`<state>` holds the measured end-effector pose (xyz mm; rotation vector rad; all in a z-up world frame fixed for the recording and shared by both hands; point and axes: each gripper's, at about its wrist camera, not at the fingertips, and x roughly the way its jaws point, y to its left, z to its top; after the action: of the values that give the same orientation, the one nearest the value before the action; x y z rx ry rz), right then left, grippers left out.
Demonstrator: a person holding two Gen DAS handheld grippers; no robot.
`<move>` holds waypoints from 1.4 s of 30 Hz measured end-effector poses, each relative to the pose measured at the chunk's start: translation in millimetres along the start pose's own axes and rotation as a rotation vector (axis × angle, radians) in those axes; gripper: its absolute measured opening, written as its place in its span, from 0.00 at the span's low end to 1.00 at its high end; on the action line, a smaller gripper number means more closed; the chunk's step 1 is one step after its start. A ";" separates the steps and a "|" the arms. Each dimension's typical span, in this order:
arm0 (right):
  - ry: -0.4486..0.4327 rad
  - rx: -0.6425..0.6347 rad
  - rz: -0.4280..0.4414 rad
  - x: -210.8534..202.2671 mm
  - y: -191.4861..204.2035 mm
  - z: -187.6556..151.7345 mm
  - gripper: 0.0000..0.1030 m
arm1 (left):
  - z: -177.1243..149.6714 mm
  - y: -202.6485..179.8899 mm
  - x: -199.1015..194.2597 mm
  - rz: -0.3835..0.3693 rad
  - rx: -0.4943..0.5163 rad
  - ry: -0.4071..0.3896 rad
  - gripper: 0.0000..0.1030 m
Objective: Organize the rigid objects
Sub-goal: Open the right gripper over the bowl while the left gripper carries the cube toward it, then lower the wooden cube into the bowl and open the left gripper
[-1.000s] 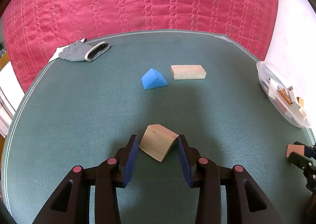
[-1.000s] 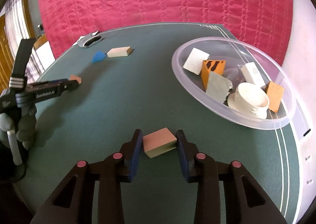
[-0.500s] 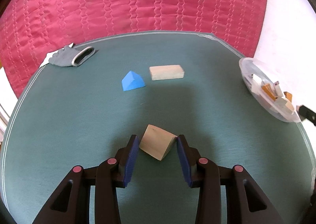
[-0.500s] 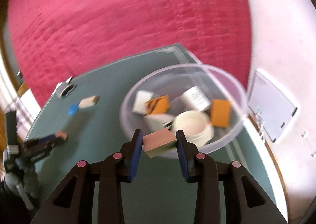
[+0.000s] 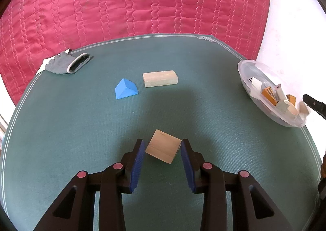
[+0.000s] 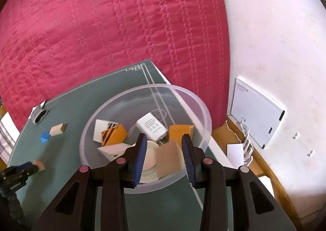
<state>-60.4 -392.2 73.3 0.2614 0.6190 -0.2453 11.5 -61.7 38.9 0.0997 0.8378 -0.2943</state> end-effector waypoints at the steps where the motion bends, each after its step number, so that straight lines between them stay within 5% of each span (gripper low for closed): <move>1: 0.000 0.004 -0.002 0.6 -1.4 -0.8 0.36 | -0.1 -0.5 0.4 0.001 0.000 0.002 0.38; 13: -0.038 -0.027 -0.001 -9.7 10.7 -9.9 0.36 | -7.1 0.3 13.4 0.007 -0.014 0.049 0.40; 30: -0.024 -0.143 0.124 -20.5 56.7 -30.6 0.36 | -3.9 -7.5 19.1 0.014 0.039 0.031 0.37; 42: -0.098 -0.037 0.020 -27.8 29.3 -21.8 0.36 | 19.2 -56.0 10.1 -0.055 0.133 -0.029 0.37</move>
<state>-85.2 -353.7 77.8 0.2184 0.5227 -0.2258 15.1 -121.3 45.7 0.1967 0.7930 -0.4026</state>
